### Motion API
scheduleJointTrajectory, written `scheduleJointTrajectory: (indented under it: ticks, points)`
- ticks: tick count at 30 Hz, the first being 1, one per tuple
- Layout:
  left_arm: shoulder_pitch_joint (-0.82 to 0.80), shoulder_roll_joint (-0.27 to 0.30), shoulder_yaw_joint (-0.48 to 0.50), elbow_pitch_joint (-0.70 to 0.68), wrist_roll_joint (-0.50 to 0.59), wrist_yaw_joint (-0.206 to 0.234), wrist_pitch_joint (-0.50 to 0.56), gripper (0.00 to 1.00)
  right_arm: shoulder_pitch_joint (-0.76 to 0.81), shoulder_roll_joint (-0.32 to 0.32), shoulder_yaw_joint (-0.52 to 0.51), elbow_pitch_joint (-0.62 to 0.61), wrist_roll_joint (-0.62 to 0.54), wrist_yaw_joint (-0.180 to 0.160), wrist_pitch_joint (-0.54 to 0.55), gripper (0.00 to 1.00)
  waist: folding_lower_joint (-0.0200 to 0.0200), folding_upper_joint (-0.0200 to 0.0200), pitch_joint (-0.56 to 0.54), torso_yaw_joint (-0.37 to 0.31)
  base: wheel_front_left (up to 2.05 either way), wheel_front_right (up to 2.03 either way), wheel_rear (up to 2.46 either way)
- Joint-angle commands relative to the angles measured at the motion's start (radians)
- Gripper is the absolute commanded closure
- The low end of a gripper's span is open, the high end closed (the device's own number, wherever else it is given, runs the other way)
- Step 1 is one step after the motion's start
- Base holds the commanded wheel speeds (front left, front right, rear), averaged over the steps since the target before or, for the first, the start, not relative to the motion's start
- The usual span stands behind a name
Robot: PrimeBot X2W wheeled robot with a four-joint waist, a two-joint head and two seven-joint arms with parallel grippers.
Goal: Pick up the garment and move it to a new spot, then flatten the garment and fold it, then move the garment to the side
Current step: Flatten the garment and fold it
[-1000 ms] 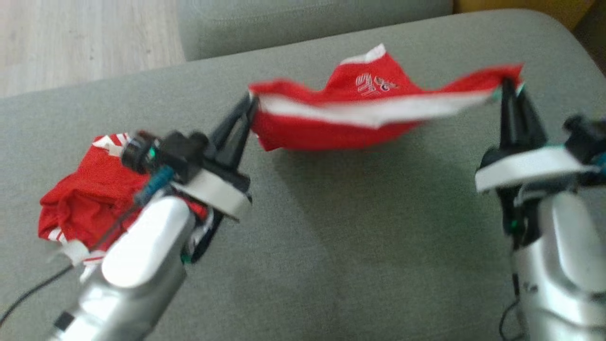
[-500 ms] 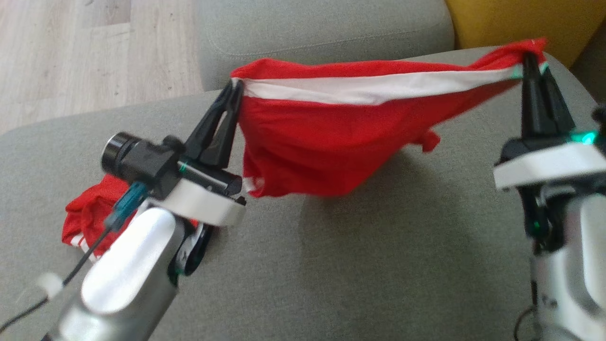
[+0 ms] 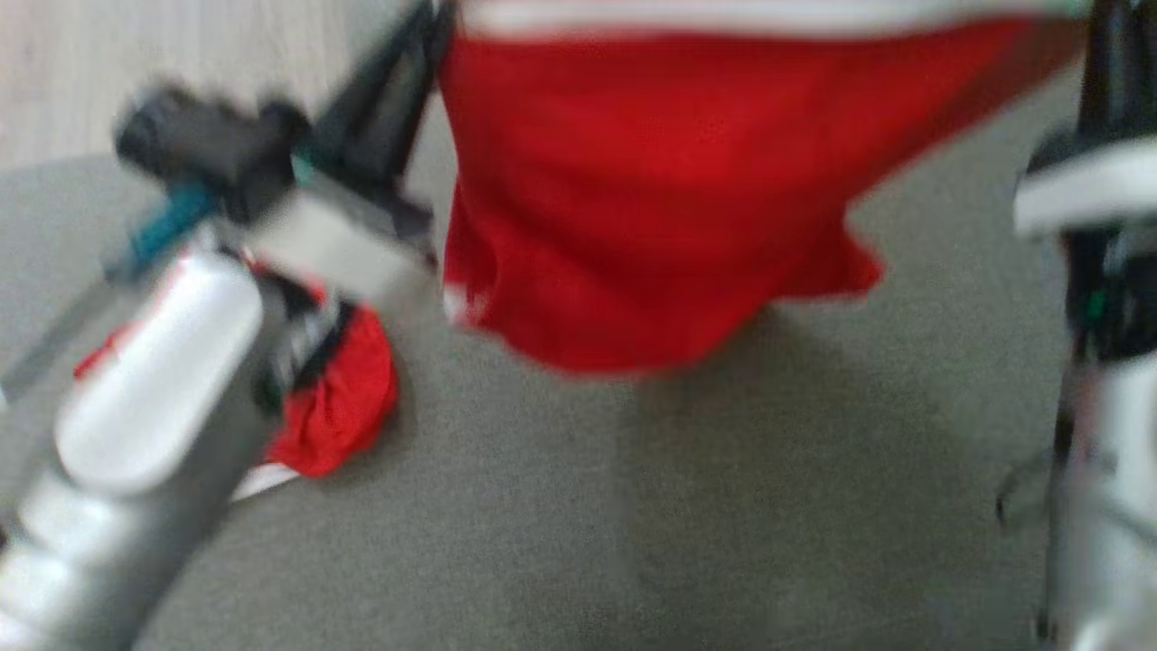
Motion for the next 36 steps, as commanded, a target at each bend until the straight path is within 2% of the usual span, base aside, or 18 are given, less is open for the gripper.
scheduleJointTrajectory:
  ticks: [1, 4, 10, 15, 19, 22, 26, 36]
  points:
    - [-0.111, 0.028, 0.052, 0.010, 0.007, -0.015, 0.006, 1.00, -0.107, 0.004, 0.023, -0.006, -0.013, -0.001, -0.006, 1.00, -0.0002, 0.0000, 0.071, -0.009, 0.00, 0.00, 0.00]
    - [-0.278, 0.004, 0.062, 0.172, 0.009, -0.073, 0.006, 1.00, -0.300, 0.004, 0.013, 0.163, -0.001, -0.001, -0.038, 1.00, -0.0002, 0.0000, 0.129, -0.012, 0.00, 0.00, 0.00]
    - [-0.582, -0.043, 0.102, 0.455, 0.048, -0.108, -0.101, 1.00, -0.661, 0.004, -0.042, 0.474, -0.070, -0.001, -0.234, 1.00, -0.0002, 0.0000, 0.215, -0.014, 0.00, 0.00, 0.00]
    - [-0.664, -0.100, 0.104, 0.609, 0.048, -0.126, -0.227, 1.00, -0.751, 0.004, -0.104, 0.710, -0.174, -0.001, -0.351, 1.00, -0.0002, 0.0000, 0.249, -0.007, 0.00, 0.00, 0.00]
    - [-0.614, -0.134, 0.055, 0.674, 0.032, -0.150, -0.271, 1.00, -0.710, 0.004, -0.128, 0.871, -0.211, -0.001, -0.360, 1.00, -0.0002, 0.0000, 0.268, -0.004, 0.00, 0.00, 0.00]
    - [-0.519, -0.134, -0.014, 0.698, 0.020, -0.157, -0.281, 1.00, -0.664, -0.008, -0.123, 0.983, -0.236, -0.001, -0.322, 1.00, -0.0002, 0.0000, 0.268, -0.006, 0.00, 0.00, 0.00]
    - [-0.380, -0.100, -0.136, 0.667, -0.035, -0.159, -0.285, 1.00, -0.615, -0.038, -0.062, 1.102, -0.232, -0.001, -0.247, 1.00, -0.0002, 0.0000, 0.249, -0.009, 0.00, 0.00, 0.00]
    - [-0.139, -0.009, -0.300, 0.533, -0.152, -0.159, -0.251, 1.00, -0.499, -0.135, 0.117, 1.229, -0.139, -0.001, -0.062, 1.00, -0.0002, 0.0000, 0.157, -0.002, 0.00, 0.00, 0.00]
